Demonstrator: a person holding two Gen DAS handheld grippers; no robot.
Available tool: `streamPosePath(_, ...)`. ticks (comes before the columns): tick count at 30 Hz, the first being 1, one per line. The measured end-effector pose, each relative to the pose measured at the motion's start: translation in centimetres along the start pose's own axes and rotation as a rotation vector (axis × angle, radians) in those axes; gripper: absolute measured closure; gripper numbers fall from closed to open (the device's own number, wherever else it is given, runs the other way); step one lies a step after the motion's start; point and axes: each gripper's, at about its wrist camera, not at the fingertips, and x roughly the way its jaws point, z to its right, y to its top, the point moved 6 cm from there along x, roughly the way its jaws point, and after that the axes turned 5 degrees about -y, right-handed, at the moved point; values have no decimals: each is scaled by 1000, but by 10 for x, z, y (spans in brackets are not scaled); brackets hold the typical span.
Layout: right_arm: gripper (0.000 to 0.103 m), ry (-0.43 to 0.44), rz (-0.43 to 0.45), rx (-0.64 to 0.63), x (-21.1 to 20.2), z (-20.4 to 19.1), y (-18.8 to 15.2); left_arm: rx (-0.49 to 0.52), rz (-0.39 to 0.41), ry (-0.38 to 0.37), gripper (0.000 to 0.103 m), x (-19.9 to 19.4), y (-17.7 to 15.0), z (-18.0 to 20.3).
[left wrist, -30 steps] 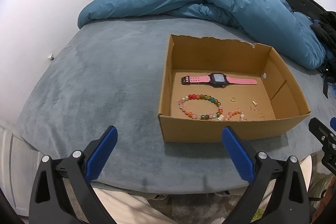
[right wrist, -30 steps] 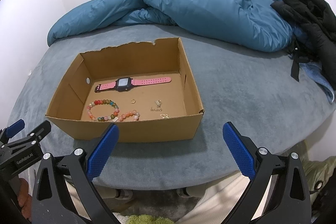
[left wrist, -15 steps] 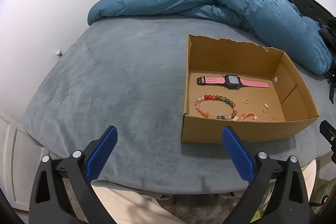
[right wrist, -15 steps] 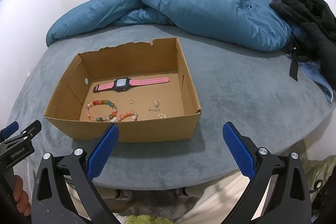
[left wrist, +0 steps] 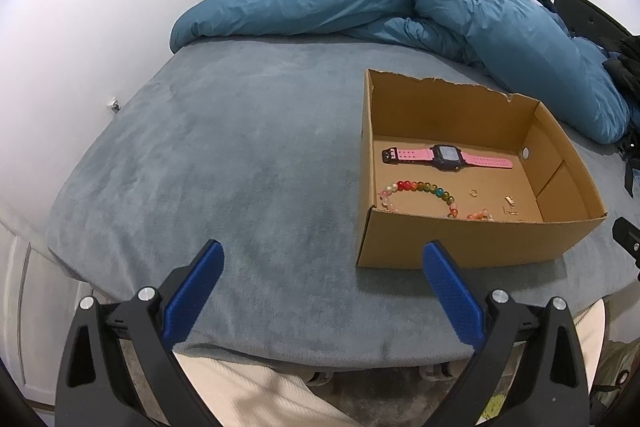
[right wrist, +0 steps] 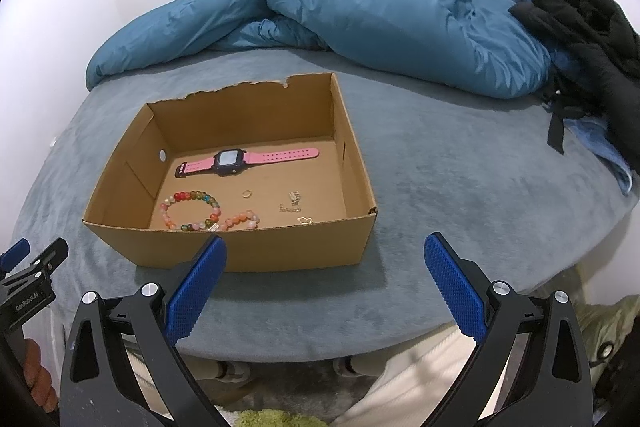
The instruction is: Organize jewelry
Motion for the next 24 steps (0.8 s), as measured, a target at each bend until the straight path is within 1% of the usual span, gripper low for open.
streamPosePath(12, 8, -5, 5, 0, -3, -1, -2, -20, 14, -4, 6, -3, 3, -5)
streamPosePath(24, 8, -7, 9, 0, -5, -1, 0, -12, 12, -21, 6, -10, 3, 2)
